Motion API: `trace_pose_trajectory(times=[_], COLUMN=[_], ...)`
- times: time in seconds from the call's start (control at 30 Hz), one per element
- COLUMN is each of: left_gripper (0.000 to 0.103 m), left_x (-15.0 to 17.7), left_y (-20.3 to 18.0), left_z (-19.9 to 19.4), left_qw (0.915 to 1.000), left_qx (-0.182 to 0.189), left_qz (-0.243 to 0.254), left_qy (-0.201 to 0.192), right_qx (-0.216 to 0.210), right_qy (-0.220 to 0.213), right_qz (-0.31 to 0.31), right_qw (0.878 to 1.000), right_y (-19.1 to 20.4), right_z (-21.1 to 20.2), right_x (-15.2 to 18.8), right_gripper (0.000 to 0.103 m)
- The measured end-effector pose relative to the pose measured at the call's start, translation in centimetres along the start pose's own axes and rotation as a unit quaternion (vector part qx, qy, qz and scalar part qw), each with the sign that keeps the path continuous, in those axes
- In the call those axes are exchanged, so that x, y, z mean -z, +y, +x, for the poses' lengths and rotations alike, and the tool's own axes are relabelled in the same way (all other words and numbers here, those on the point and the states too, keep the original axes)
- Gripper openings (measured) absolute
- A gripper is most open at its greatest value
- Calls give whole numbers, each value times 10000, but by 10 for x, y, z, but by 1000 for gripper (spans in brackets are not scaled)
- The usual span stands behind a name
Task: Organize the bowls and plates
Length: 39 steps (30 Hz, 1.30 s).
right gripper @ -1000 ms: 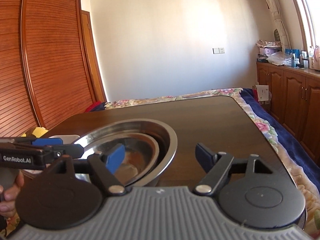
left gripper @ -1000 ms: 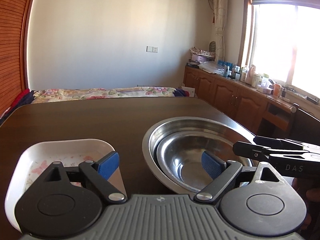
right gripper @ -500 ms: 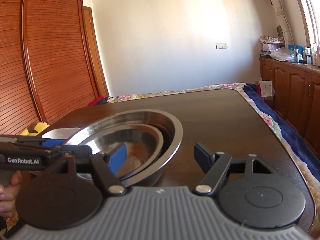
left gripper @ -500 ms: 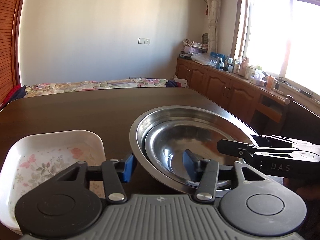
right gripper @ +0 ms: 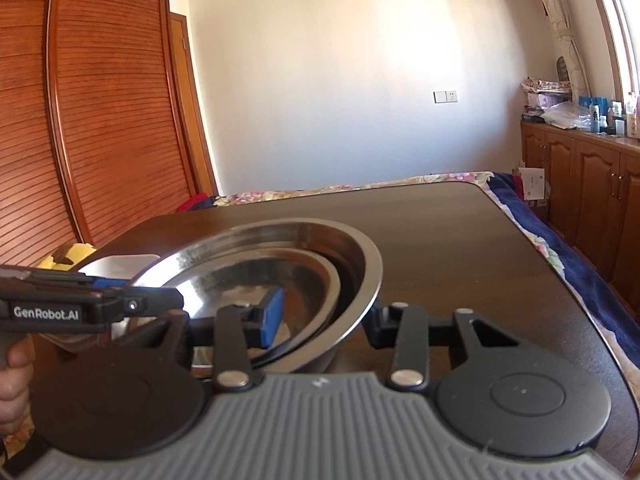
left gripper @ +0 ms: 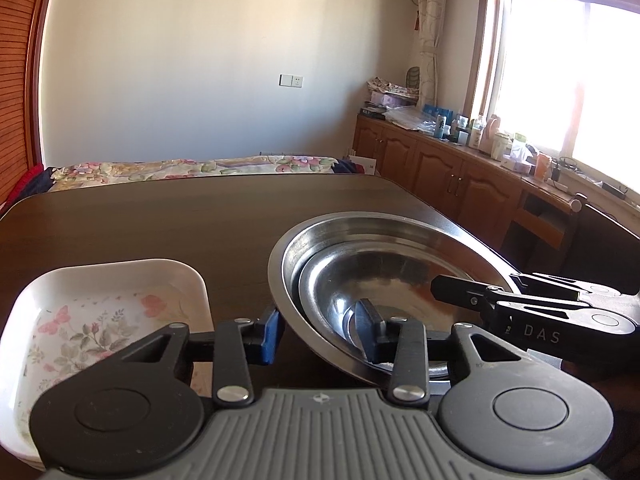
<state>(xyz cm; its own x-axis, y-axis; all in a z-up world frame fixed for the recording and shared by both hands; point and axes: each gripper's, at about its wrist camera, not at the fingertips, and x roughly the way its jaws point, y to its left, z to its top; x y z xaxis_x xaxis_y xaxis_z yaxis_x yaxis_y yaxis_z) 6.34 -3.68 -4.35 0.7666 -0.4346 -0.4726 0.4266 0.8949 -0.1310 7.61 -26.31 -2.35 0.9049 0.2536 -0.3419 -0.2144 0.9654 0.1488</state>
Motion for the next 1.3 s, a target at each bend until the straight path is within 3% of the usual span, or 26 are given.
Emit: trace_pose_trajectory(times=[0.8,1.3], left_gripper=[40,40], left_x=[-11,-23], left_y=[-3,24], left_z=[-25,-54], left_qw=[9995,9979], left_qx=[-136,-558], left_qz=[157,98], left_qy=[-238,-316], right_qx=[-126,-494], right_qy=[-222,-224], right_qz=[-25,-425], right_qw=[9997,9976], right_y=[8,41], right_z=[-11,-5], right_x=[-18,-36], right_gripper=[40,40])
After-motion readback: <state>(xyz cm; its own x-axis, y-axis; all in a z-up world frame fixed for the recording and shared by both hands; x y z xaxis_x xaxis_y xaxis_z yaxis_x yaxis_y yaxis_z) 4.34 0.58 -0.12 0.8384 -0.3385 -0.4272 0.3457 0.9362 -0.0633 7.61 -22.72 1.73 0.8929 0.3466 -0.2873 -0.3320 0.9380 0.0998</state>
